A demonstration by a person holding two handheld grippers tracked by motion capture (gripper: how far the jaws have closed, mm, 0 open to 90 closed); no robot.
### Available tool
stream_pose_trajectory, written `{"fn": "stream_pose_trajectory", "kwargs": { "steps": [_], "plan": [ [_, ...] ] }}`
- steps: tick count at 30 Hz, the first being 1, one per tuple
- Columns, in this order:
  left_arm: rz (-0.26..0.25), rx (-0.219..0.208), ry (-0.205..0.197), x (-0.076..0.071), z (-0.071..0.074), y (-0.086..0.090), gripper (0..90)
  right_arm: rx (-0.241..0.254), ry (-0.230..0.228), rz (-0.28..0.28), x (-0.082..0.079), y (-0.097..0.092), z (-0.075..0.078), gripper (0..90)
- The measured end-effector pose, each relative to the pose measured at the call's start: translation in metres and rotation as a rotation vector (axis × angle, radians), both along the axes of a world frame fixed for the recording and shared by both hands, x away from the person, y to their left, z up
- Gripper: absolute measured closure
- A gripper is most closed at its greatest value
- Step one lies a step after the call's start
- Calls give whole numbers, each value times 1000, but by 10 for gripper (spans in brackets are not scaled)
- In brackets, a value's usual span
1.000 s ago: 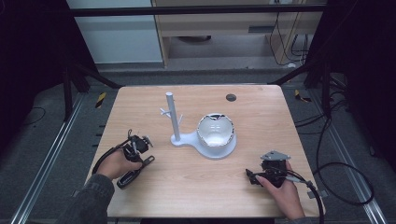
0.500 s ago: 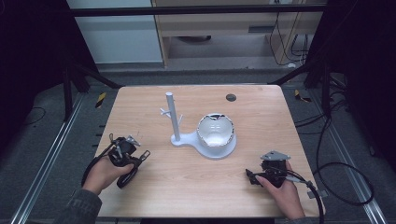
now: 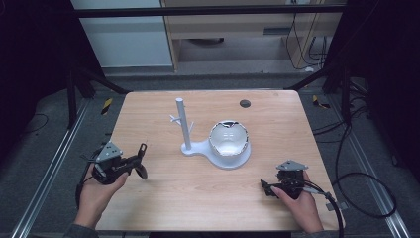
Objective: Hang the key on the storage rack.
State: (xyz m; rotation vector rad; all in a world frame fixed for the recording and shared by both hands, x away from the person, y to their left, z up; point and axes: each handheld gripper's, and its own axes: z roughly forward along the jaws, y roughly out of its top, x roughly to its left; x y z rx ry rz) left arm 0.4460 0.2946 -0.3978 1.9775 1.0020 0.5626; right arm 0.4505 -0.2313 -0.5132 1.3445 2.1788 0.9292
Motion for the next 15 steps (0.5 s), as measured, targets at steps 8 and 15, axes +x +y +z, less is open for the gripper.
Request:
{"fn": "stream_pose_trajectory", "kwargs": {
  "steps": [8, 15],
  "plan": [
    [12, -64, -40, 7, -6, -17, 806, -1, 0, 0, 0, 0, 0, 5],
    [19, -93, -77, 9, -5, -28, 806, -1, -1, 4, 0, 0, 0, 5]
  ]
}}
